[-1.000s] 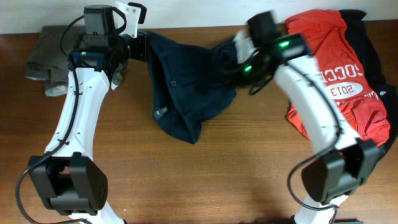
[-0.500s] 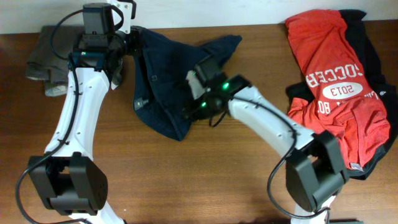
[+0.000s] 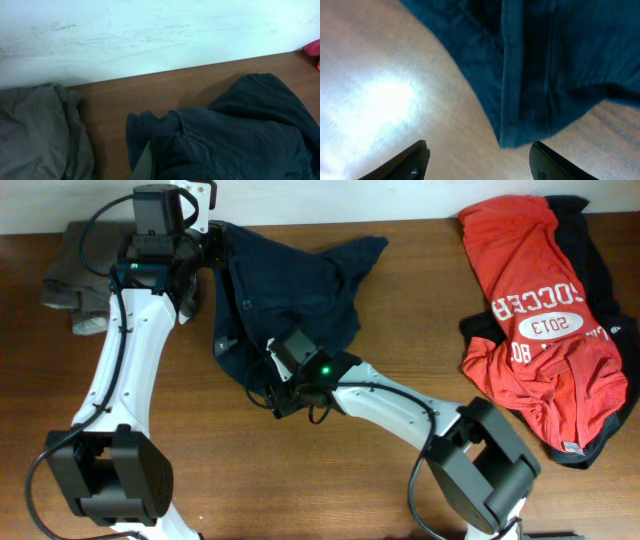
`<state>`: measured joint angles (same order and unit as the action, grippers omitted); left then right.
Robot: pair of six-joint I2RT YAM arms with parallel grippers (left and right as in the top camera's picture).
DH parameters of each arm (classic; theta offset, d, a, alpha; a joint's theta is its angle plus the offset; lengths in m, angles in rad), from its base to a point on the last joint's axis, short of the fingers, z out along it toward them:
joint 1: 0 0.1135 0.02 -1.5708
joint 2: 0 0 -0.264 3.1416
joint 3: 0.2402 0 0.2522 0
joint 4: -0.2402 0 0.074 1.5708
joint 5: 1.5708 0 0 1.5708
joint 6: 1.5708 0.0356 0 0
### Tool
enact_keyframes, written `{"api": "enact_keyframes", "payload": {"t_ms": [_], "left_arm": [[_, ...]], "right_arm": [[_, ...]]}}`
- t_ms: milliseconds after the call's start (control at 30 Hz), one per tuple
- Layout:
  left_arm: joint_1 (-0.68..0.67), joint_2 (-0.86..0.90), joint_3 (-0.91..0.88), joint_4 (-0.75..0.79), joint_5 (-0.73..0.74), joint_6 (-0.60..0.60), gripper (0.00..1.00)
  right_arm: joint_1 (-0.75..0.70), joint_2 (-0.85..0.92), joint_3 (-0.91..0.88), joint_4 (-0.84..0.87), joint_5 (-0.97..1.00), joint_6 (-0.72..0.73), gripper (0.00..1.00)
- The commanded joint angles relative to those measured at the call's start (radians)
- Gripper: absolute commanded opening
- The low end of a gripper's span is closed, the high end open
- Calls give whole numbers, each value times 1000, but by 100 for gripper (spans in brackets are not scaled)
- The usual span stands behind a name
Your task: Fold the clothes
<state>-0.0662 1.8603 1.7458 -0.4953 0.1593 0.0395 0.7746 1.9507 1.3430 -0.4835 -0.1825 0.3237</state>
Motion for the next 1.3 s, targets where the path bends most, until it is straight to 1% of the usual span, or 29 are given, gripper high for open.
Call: {"api": "enact_keyframes", "payload": {"t_ms": [0,67,200,267,400,467,567,600,733,833,967,1100,1267], "left_arm": [[3,-26,23,9,-10,-18,1],[3,-26,23,8,-11,-22,1],[3,-26,23,2,-10,-26,1],[3,-26,23,-2,-11,-25,1],[3,-26,23,-6,-11,-25,1],[3,-26,23,-6,-11,-25,1],[3,-26,23,-6,-11,-25,1],[3,-26,23,-6,-11,-25,1],[5,-26,23,-7,-21,-25,1],[24,-28,23,-11,-56,-25,1],[89,-50,23,-14,-55,-48,1],[161,-103,23,-14,-50,-100,1],[221,-191,23,-15,-42,-103,1]], "right_arm": [[13,40,-5,30,113,35,70],[13,55,-5,61,139,44,70],[11,78,-5,96,251,118,70],[11,87,-5,114,271,131,70],[11,111,-5,142,274,131,65],[11,116,-5,144,274,131,57],[10,116,-5,140,274,132,41],[10,116,-5,134,278,145,32],[4,116,1,94,300,183,4],[-23,109,47,5,299,191,4],[-110,48,152,-190,311,178,4],[-243,-51,288,-389,311,98,4],[-430,-154,520,-591,260,18,4]]}}
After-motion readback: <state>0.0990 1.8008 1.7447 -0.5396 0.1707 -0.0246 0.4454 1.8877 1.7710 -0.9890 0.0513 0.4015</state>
